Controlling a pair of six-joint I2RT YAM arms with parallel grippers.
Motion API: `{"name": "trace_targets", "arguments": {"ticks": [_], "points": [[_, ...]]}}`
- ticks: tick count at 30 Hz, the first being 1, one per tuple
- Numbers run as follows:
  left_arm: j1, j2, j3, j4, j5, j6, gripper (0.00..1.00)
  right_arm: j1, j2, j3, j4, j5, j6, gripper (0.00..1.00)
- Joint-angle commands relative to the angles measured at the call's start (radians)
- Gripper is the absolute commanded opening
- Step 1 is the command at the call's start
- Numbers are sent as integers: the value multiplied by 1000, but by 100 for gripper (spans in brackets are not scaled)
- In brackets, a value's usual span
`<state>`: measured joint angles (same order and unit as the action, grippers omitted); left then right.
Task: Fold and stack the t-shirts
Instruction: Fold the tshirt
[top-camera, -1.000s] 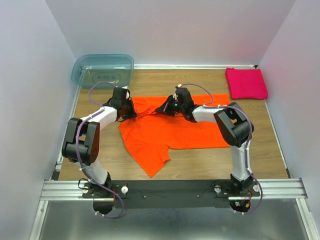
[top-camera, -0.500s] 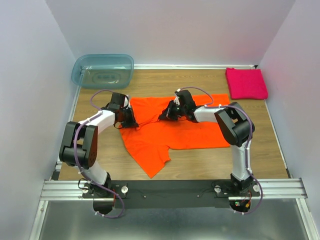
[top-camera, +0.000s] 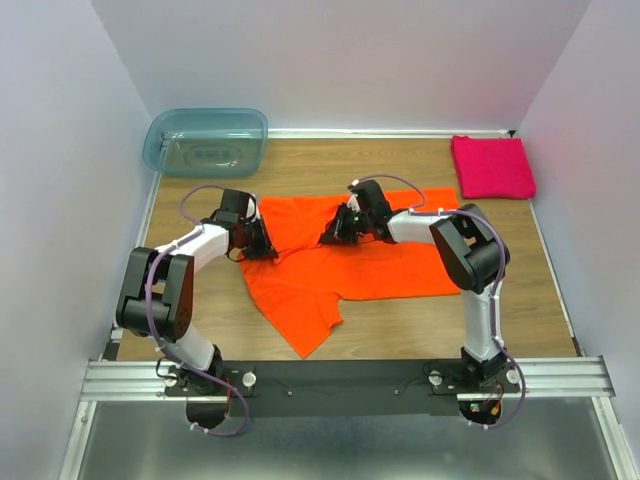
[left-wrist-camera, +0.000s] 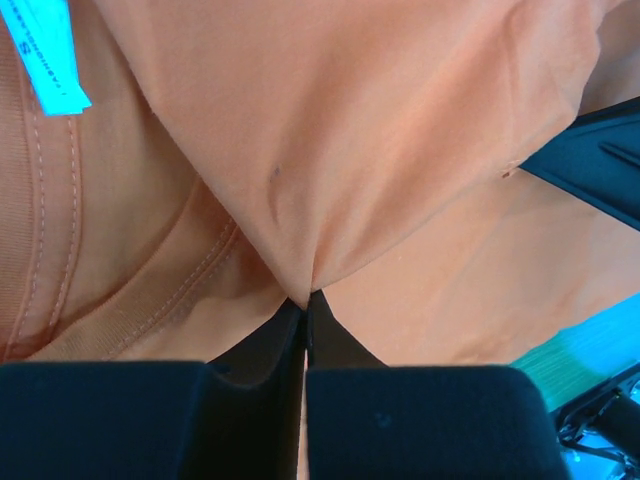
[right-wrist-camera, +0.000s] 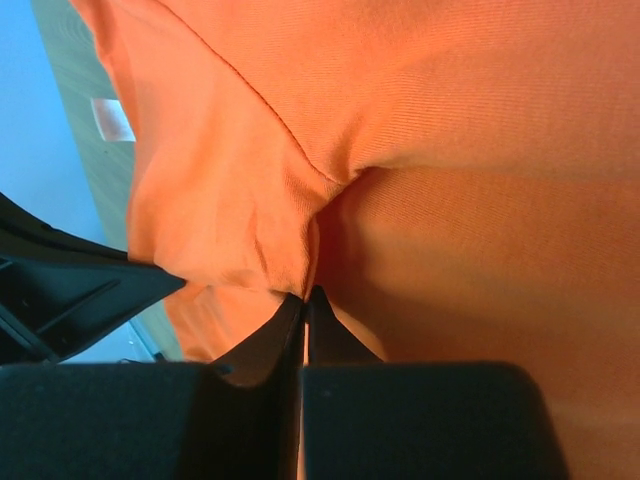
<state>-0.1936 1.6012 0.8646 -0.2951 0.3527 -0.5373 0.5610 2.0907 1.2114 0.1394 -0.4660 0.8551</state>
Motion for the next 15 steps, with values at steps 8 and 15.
{"name": "trace_targets", "arguments": {"ticks": [8,15], "points": [[45,-173,53,-49,-179,-58,75,-82,-170,70,-267,98,-246,64],[89,-107,160,40,-281,-44,66,-337,-262,36,-337,104,-379,67]]}}
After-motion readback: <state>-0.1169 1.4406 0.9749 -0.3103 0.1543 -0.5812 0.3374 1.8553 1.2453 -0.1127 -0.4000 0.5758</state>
